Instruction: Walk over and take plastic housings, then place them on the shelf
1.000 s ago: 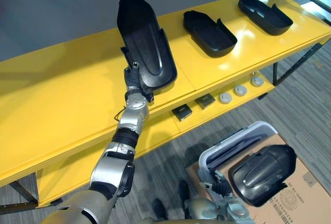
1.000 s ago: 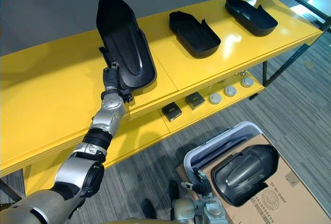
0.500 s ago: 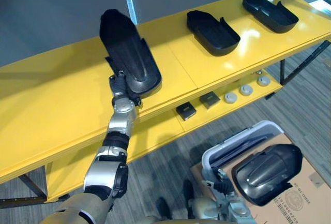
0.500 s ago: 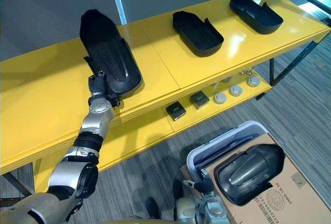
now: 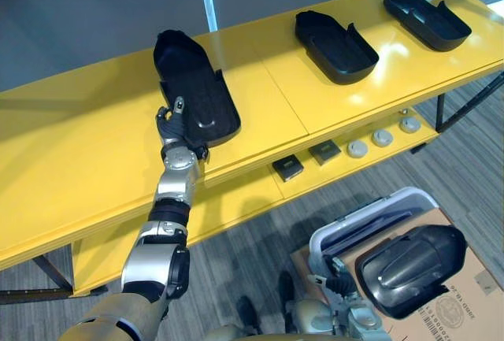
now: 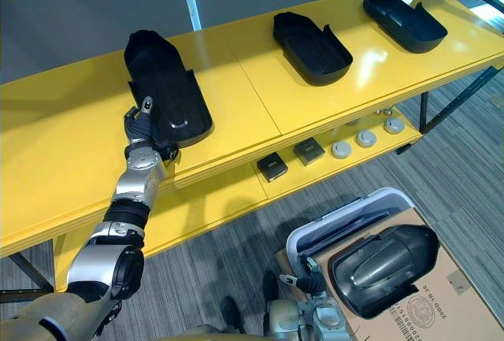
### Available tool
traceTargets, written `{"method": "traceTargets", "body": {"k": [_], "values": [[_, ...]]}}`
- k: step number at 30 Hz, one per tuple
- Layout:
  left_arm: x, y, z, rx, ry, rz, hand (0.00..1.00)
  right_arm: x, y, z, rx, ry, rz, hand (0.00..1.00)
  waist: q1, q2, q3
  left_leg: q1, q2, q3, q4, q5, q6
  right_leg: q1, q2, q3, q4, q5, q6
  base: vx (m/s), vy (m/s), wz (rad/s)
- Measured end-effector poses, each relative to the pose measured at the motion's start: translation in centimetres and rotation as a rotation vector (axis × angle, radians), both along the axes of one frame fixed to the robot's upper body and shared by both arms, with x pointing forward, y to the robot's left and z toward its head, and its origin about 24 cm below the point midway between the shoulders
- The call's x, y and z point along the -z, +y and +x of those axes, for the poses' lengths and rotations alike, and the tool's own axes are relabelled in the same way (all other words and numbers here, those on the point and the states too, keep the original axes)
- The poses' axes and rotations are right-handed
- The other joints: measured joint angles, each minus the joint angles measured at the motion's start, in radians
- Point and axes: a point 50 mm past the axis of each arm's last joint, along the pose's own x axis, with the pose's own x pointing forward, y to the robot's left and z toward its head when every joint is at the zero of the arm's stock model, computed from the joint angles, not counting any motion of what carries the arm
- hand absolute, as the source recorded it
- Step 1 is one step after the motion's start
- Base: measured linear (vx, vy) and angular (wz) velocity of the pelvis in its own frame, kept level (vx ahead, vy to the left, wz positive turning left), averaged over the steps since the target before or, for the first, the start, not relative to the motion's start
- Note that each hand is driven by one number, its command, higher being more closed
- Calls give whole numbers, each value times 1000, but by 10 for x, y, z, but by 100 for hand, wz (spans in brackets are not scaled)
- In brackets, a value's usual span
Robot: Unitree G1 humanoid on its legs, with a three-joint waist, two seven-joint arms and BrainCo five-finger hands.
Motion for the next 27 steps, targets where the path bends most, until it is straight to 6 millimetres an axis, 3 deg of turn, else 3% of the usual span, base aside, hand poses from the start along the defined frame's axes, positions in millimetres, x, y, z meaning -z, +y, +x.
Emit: {"method": "traceTargets", "body": {"k": [18,27], "values": [[-6,3,-1,-23,-40,-15,0,0,0,0,-2,0,2,0,3,0,0,1,4,5,-4,0,0,0,4,4,1,0,0,0,0,0],[-42,-1,-12,-99,-224,27,0,0,-2,-1,-1,4,-6,0,27,0,0,6,4,-12,-4,-1,1,6,4,3,0,0,0,0,0,2]]}}
